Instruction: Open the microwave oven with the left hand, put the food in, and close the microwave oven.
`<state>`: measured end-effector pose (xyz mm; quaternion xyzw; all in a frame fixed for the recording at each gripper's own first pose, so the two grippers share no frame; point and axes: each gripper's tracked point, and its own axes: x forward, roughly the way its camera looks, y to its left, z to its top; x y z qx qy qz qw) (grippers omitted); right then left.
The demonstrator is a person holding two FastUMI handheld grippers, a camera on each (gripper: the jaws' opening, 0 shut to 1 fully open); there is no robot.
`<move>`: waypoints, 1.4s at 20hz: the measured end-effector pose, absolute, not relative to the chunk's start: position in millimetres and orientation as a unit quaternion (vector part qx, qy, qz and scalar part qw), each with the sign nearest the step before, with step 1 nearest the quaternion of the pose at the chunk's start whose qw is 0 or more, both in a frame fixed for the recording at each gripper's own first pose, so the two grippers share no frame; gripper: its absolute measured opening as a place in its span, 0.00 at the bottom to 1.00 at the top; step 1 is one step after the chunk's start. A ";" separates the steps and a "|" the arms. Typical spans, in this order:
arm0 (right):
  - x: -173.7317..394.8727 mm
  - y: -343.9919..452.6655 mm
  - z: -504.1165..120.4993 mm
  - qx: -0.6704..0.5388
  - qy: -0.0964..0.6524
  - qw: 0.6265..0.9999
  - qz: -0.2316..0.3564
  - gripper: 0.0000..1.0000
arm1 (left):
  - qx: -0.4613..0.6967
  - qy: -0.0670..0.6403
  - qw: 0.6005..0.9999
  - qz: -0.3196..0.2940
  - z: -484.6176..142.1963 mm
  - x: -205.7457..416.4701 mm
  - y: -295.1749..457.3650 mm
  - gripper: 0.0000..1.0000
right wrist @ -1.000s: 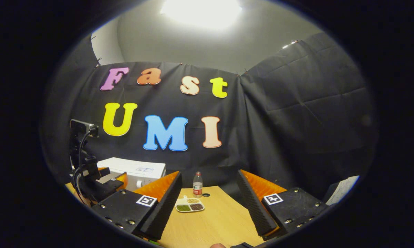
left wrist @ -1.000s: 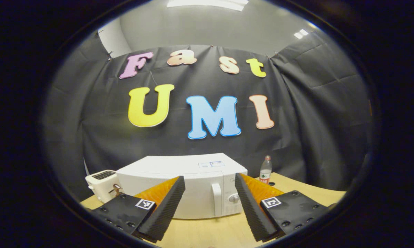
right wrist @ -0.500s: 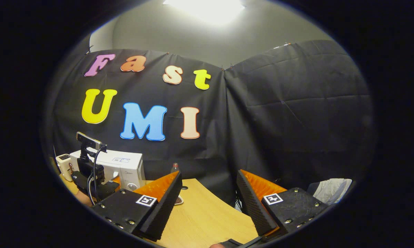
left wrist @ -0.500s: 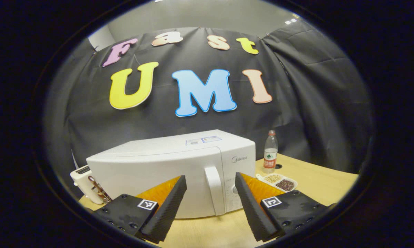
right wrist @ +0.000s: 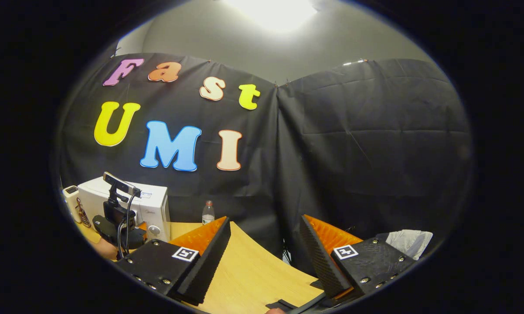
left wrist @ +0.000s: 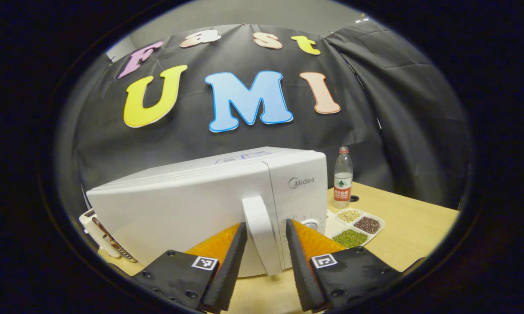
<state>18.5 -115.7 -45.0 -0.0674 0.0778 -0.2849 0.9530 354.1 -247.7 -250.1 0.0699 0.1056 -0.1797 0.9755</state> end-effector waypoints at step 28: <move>18.9 -69.6 -44.0 -0.027 0.060 0.992 -0.107 0.97 | 0.024 0.157 0.976 -0.150 -239.4 222.7 -173.7 0.12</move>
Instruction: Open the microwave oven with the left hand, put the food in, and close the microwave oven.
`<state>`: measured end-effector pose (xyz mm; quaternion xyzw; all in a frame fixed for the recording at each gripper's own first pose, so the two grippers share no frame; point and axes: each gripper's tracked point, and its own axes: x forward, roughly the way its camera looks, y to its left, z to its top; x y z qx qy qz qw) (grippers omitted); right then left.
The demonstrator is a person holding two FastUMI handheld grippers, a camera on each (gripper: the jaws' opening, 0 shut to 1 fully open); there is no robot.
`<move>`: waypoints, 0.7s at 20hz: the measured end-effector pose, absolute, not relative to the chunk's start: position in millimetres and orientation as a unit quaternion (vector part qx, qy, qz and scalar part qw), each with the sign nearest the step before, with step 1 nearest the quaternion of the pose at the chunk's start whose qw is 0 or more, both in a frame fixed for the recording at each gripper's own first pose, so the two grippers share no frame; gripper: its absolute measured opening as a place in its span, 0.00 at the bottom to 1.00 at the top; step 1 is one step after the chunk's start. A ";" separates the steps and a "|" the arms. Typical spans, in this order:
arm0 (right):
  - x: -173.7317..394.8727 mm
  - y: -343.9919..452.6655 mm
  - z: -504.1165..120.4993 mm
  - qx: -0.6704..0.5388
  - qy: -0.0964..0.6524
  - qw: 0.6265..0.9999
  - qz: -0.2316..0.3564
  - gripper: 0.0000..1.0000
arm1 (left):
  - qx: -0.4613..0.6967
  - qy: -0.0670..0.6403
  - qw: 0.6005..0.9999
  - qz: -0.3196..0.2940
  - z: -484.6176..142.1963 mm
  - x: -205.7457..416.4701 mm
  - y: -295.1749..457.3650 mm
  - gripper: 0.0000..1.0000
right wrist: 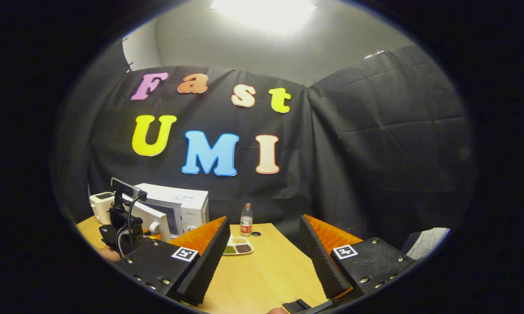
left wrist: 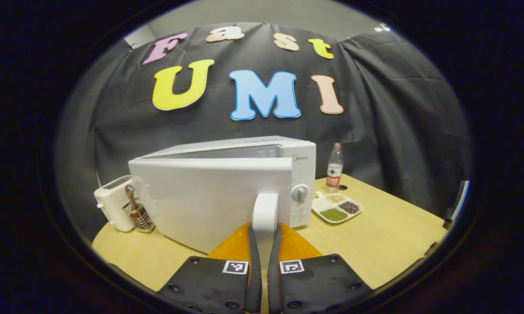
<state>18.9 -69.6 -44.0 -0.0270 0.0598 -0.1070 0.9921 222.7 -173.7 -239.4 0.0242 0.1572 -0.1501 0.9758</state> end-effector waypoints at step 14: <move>14.1 -2.2 -30.0 0.017 0.033 0.997 0.062 0.97 | 0.024 0.178 0.983 -0.029 -234.2 131.1 -45.8 0.12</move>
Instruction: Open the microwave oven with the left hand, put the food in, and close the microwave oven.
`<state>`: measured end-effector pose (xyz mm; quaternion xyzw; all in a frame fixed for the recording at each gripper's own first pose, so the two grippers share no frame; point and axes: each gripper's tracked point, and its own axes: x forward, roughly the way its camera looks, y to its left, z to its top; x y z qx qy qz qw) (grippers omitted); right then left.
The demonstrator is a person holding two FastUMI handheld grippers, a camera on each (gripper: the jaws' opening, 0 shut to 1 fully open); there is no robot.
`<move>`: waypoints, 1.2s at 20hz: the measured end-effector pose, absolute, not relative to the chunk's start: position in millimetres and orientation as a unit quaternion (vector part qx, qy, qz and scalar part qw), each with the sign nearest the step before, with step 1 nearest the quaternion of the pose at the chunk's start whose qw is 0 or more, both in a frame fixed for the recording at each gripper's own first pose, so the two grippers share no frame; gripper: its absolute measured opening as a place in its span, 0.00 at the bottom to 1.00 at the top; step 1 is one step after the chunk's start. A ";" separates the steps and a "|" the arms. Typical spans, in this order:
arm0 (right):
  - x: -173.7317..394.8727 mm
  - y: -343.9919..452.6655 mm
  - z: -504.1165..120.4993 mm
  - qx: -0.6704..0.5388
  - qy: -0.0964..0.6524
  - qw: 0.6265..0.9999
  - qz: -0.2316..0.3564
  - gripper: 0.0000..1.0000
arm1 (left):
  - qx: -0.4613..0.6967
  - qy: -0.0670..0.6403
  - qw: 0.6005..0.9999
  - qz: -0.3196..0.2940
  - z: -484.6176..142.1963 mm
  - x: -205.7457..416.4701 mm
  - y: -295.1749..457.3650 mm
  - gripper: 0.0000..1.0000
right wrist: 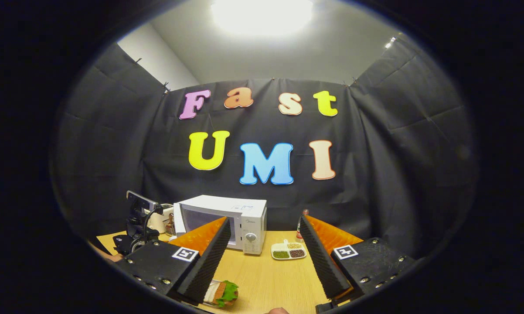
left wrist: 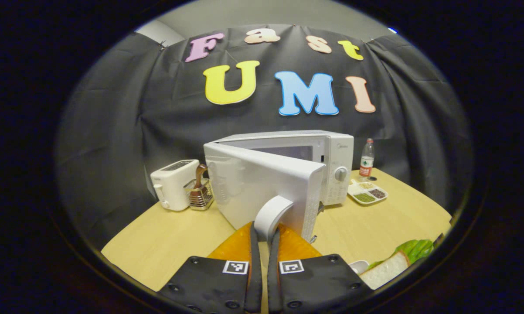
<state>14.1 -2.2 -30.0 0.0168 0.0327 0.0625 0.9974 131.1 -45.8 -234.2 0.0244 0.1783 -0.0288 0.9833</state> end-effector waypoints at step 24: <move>30.9 161.3 -33.3 0.000 0.048 0.998 0.051 0.97 | -0.012 0.186 0.981 -0.060 -242.8 98.4 135.4 0.27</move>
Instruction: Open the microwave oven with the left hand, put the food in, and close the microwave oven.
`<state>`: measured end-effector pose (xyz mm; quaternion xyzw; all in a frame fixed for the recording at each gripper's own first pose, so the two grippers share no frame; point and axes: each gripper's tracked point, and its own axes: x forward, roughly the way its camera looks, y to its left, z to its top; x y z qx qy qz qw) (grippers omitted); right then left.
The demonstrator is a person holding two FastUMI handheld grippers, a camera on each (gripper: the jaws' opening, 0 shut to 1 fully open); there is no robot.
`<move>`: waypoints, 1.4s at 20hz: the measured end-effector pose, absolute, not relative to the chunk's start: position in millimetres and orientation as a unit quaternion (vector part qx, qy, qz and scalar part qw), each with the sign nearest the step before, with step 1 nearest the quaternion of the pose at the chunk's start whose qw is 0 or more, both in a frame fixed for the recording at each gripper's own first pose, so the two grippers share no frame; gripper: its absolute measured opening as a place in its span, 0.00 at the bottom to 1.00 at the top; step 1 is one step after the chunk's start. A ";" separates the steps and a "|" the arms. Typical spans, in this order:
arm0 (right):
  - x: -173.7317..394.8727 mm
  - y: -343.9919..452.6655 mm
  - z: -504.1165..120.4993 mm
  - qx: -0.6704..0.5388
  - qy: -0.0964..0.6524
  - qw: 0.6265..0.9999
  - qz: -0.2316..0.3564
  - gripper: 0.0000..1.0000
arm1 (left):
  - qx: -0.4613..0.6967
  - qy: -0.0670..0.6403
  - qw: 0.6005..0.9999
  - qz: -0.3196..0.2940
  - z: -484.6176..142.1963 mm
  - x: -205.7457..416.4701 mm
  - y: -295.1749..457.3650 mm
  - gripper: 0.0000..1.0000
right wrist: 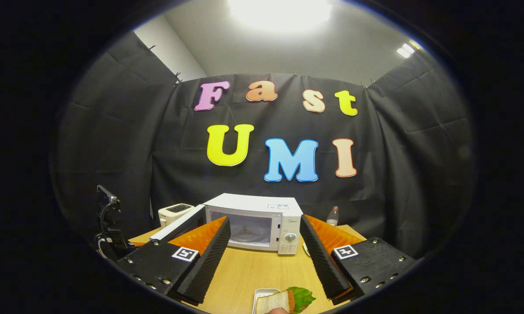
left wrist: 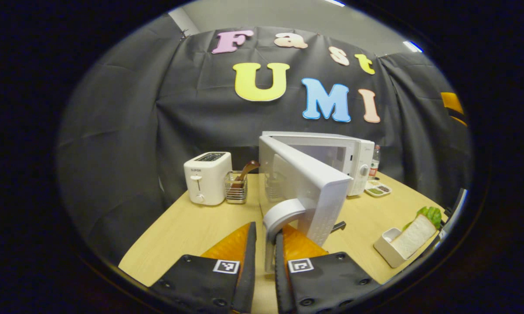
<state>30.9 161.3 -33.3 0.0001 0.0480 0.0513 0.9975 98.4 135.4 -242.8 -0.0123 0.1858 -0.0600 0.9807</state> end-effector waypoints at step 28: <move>14.1 81.6 -269.1 0.084 0.414 0.894 0.147 0.98 | 0.031 0.039 0.998 0.038 -56.3 -22.9 114.8 0.90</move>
